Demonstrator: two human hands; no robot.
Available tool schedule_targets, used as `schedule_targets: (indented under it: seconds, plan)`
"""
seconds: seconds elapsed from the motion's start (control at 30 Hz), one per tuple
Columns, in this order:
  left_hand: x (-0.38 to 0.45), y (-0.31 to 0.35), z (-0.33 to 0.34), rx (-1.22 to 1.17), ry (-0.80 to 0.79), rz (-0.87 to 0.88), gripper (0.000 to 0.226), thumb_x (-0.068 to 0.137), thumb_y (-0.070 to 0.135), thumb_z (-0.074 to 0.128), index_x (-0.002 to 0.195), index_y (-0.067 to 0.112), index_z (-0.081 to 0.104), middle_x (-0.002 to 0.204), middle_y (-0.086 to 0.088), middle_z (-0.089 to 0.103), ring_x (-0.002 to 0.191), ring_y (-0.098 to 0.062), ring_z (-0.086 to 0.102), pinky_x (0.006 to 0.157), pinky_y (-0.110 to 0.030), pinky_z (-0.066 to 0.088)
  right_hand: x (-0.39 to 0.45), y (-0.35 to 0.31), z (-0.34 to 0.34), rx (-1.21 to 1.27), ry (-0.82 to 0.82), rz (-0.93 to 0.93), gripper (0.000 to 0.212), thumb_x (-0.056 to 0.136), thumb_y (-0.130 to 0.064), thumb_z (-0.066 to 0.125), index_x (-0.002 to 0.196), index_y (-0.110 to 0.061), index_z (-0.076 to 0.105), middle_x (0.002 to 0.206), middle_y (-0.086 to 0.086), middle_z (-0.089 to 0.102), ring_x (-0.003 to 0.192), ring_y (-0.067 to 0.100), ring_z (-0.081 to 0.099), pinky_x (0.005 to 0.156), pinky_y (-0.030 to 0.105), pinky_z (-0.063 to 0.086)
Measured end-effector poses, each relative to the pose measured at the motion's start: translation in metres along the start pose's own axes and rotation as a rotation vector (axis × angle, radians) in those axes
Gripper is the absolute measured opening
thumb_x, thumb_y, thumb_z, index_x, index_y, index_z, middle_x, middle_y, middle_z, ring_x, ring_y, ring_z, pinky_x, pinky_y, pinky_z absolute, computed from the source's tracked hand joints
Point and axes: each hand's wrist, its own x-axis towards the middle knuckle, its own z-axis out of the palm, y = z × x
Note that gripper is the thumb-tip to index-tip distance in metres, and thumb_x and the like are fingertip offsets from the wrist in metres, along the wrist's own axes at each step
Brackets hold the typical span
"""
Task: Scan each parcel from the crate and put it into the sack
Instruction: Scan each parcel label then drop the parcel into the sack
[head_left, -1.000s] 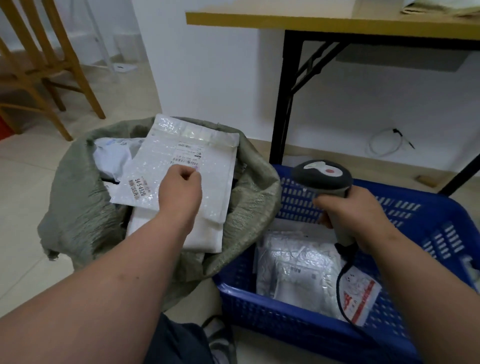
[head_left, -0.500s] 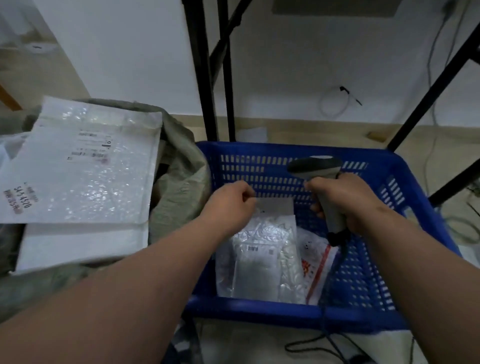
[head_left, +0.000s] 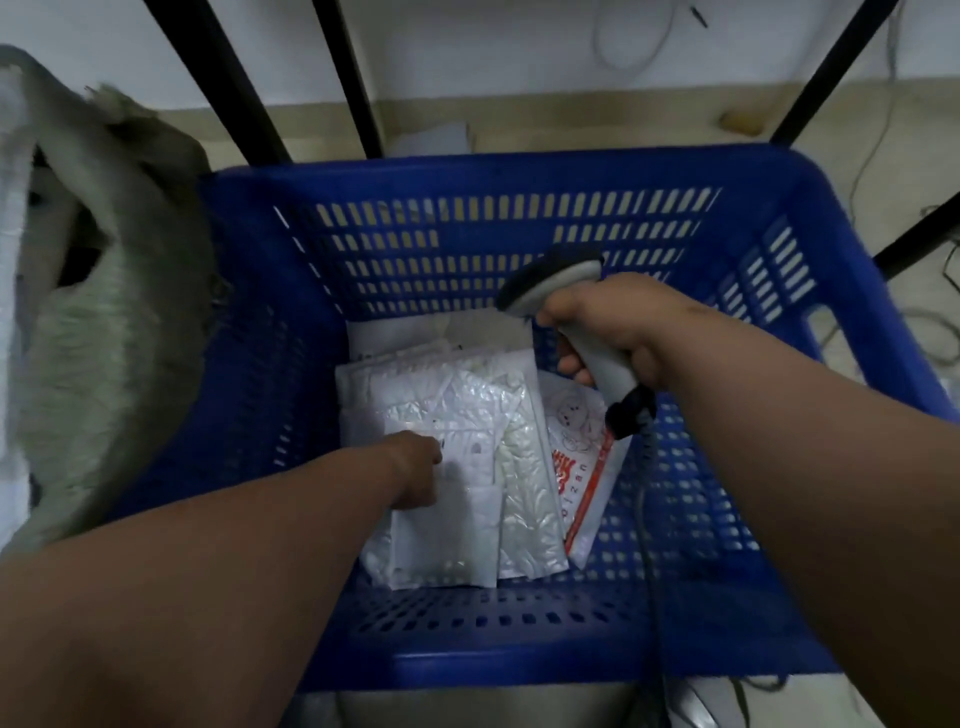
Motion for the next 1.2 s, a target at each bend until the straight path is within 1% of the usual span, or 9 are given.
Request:
schedule_targets:
  seconds: [0.23, 0.37, 0.47, 0.57, 0.73, 0.87, 0.97, 1.1, 1.2]
  plan:
    - [0.034, 0.004, 0.039, 0.091, -0.071, -0.008, 0.064, 0.094, 0.013, 0.050, 0.152, 0.021, 0.025, 0.147, -0.011, 0.032, 0.131, -0.029, 0.044, 0.100, -0.032, 0.043, 0.024, 0.017, -0.005, 0.005, -0.065, 0.065, 0.019, 0.084, -0.022, 0.070, 0.089, -0.005, 0.063, 0.060, 0.010, 0.064, 0.040, 0.015, 0.062, 0.044, 0.026, 0.051]
    - [0.037, 0.009, 0.043, 0.109, -0.016, -0.022, 0.050, 0.093, 0.012, 0.046, 0.141, 0.012, 0.035, 0.141, -0.014, 0.035, 0.127, -0.030, 0.046, 0.102, -0.035, 0.042, 0.022, 0.024, -0.013, 0.038, -0.048, 0.049, 0.015, 0.084, -0.020, 0.069, 0.085, -0.006, 0.062, 0.043, 0.002, 0.061, 0.038, 0.014, 0.061, 0.042, 0.025, 0.051]
    - [0.033, 0.014, 0.040, 0.166, -0.028, 0.014, 0.037, 0.093, 0.014, 0.048, 0.131, 0.014, 0.047, 0.136, -0.013, 0.044, 0.120, -0.028, 0.052, 0.096, -0.033, 0.045, 0.018, 0.026, -0.017, 0.048, -0.019, 0.029, 0.017, 0.082, -0.020, 0.072, 0.089, -0.008, 0.062, 0.060, 0.007, 0.066, 0.041, 0.014, 0.064, 0.043, 0.026, 0.051]
    - [0.023, 0.014, 0.033, 0.196, -0.003, 0.062, 0.024, 0.094, 0.011, 0.049, 0.117, 0.014, 0.056, 0.123, -0.009, 0.057, 0.110, -0.024, 0.057, 0.078, -0.027, 0.042, 0.012, 0.023, -0.020, 0.024, 0.002, 0.010, 0.018, 0.081, -0.021, 0.073, 0.089, -0.009, 0.062, 0.071, 0.010, 0.066, 0.043, 0.015, 0.065, 0.044, 0.026, 0.052]
    - [-0.009, 0.001, -0.006, 0.087, 0.345, 0.126, 0.014, 0.091, 0.014, 0.056, 0.090, 0.028, 0.053, 0.112, -0.002, 0.058, 0.100, -0.022, 0.058, 0.077, -0.028, 0.046, -0.013, 0.006, -0.029, 0.007, 0.035, -0.021, 0.025, 0.081, -0.022, 0.073, 0.097, -0.007, 0.063, 0.077, 0.013, 0.067, 0.051, 0.017, 0.065, 0.044, 0.025, 0.051]
    - [-0.050, -0.003, -0.039, -0.111, 0.698, 0.214, 0.014, 0.094, 0.016, 0.057, 0.100, 0.027, 0.063, 0.104, 0.002, 0.040, 0.087, -0.024, 0.052, 0.076, -0.033, 0.048, -0.049, -0.014, -0.040, 0.004, 0.088, -0.111, 0.022, 0.083, -0.023, 0.072, 0.099, -0.009, 0.065, 0.077, 0.011, 0.067, 0.057, 0.017, 0.065, 0.046, 0.024, 0.052]
    - [-0.092, -0.001, -0.058, -0.192, 0.900, 0.258, 0.014, 0.097, 0.021, 0.049, 0.100, 0.033, 0.056, 0.096, 0.003, 0.049, 0.081, -0.023, 0.054, 0.070, -0.036, 0.049, -0.085, -0.026, -0.050, 0.030, 0.170, -0.178, 0.019, 0.083, -0.022, 0.072, 0.094, -0.008, 0.065, 0.074, 0.011, 0.067, 0.058, 0.018, 0.065, 0.048, 0.026, 0.051]
    - [-0.154, -0.001, -0.074, -0.427, 1.073, 0.322, 0.017, 0.097, 0.024, 0.047, 0.090, 0.040, 0.044, 0.072, 0.008, 0.059, 0.065, -0.016, 0.057, 0.059, -0.035, 0.049, -0.136, -0.023, -0.060, 0.136, 0.244, -0.261, 0.017, 0.084, -0.021, 0.070, 0.091, -0.006, 0.067, 0.074, 0.012, 0.068, 0.064, 0.022, 0.067, 0.055, 0.032, 0.051]
    - [-0.198, -0.003, -0.082, -0.669, 1.071, 0.348, 0.028, 0.099, 0.020, 0.045, 0.083, 0.043, 0.049, 0.073, 0.005, 0.065, 0.063, -0.019, 0.060, 0.057, -0.034, 0.050, -0.168, -0.020, -0.063, 0.208, 0.275, -0.298, 0.017, 0.084, -0.021, 0.070, 0.091, -0.006, 0.069, 0.076, 0.011, 0.069, 0.069, 0.024, 0.068, 0.057, 0.033, 0.051]
